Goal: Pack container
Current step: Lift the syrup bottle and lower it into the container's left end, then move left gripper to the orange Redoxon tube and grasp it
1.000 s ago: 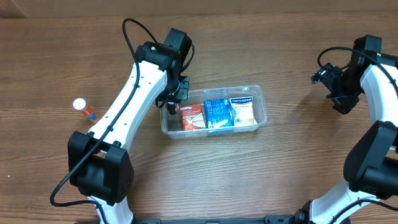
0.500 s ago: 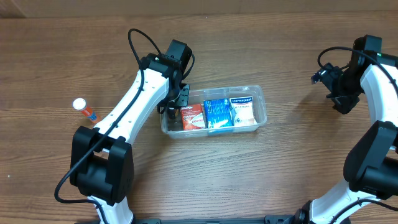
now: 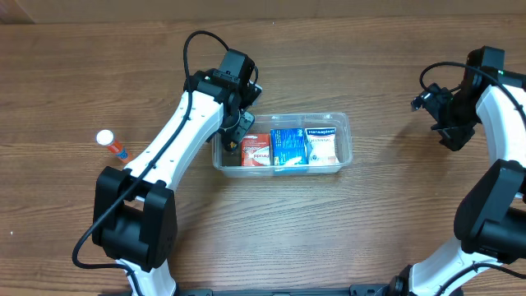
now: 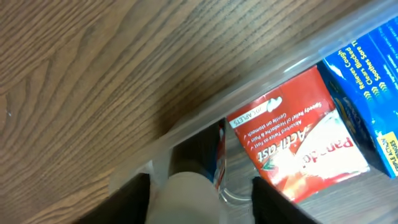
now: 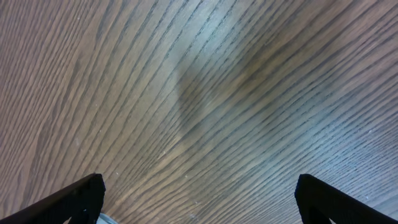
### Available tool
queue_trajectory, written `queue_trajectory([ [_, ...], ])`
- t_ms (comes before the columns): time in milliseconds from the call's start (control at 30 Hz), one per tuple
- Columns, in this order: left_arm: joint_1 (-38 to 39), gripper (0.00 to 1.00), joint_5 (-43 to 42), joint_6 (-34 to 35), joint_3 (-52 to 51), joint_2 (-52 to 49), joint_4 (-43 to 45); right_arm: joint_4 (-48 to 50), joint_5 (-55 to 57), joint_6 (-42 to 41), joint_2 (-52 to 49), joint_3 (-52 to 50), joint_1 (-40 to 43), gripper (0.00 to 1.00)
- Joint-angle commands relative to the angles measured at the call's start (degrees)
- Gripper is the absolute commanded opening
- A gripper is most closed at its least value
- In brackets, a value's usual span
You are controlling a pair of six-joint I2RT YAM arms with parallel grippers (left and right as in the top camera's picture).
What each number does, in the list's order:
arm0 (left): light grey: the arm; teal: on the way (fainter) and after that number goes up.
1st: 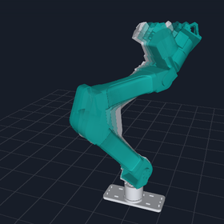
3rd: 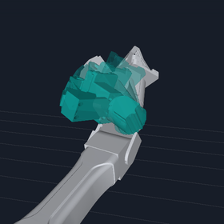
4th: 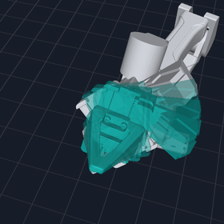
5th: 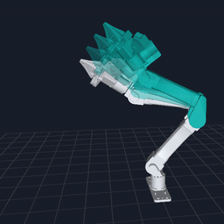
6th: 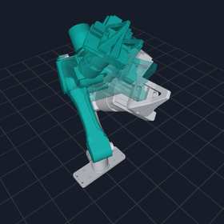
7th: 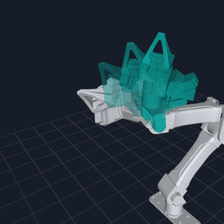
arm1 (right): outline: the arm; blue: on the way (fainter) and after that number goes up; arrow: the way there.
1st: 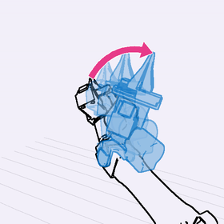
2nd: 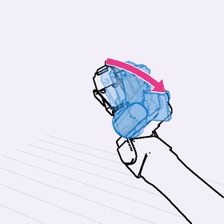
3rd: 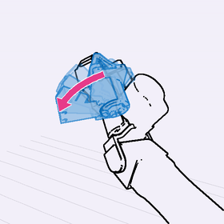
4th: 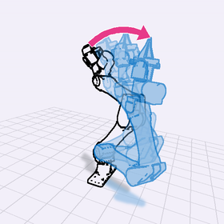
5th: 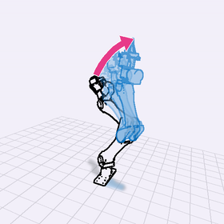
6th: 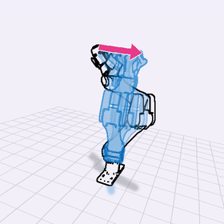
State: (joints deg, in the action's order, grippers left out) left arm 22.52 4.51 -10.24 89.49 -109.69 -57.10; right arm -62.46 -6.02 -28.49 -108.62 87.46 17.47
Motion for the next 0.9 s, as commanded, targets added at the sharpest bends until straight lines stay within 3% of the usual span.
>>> queue_trajectory([
  [0, 0.26, 0.61, -2.62, -4.15, 0.13, 0.66, 0.07, 0.31, -0.24, -0.24, 0.2, 0.02, -0.13, 1.0],
  [100, 0.26, 0.56, -3.06, -3.34, 0.15, 0.68, 0.39, 0.31, -0.24, -0.24, 0.2, 0.02, -0.13, 1.0],
  [233, 0.17, 0.54, -2.71, 3.28, 3.93, 0.94, -2.38, 0.31, -0.24, -0.24, 0.2, 0.02, -0.13, 1.0],
  [367, -1.31, 0.52, -0.48, 9.14, 14.82, 1.16, -11.34, 0.31, -0.24, -0.24, 0.2, 0.02, -0.13, 1.0],
  [400, -2.14, 0.56, 0.04, 9.88, 18.49, 1.18, -14.25, 0.31, -0.24, -0.24, 0.17, 0.02, -0.13, 1.0],
  [567, -7.45, 0.61, 0.5, 13.42, 30.99, 1.18, -25.4, 0.31, -0.24, -0.24, 0.2, 0.02, -0.13, 1.0],
  [733, -16.06, 0.49, 0.33, 22.38, 35.69, 2.08, -37.64, 0.31, -0.24, -0.24, 0.2, 0.02, -0.13, 1.0],
  [867, -21.62, 0.5, -1.84, 22.69, 34.8, 2.97, -39.71, 0.31, -0.24, -0.24, 0.2, 0.02, -0.13, 1.0],
])
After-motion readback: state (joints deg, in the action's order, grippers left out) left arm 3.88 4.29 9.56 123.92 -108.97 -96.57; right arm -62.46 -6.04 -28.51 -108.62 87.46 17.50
